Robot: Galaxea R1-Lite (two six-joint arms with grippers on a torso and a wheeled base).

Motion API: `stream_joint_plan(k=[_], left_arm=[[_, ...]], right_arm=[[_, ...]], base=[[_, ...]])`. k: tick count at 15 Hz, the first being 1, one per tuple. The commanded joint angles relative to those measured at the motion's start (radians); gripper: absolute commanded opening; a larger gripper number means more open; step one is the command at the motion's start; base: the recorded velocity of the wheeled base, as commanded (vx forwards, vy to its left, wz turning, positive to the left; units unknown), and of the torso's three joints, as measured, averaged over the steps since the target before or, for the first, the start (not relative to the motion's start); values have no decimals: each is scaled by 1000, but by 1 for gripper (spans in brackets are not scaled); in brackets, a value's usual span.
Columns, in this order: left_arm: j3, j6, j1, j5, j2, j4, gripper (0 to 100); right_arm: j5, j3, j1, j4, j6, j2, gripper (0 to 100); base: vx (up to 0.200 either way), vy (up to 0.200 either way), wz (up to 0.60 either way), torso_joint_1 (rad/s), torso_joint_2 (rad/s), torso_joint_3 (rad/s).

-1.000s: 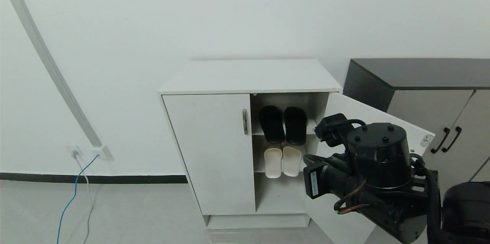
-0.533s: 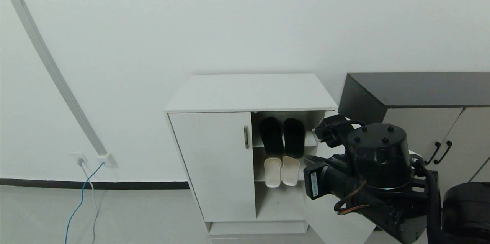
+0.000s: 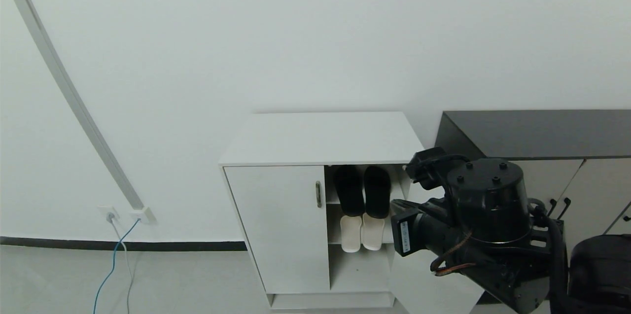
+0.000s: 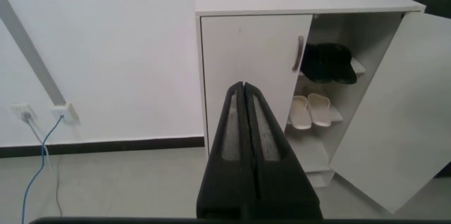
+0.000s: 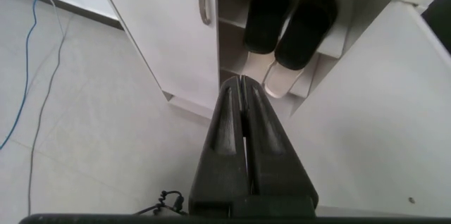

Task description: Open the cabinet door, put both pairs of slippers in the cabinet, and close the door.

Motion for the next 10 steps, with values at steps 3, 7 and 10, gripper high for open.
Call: stream_joint_plan(k=[3,7,10], left_arm=[[0,0,0,0,0,0,0],[0,0,0,0,0,0,0],[0,0,0,0,0,0,0]], right_arm=[[0,5,0,-2,-11,2,0],[1,6,0,0,-11,4,0],[1,6,0,0,-11,4,0]], base=[[0,0,0,183,-386,-204],[0,0,0,75,-173,-91],[0,0,-200,2,-2,1]])
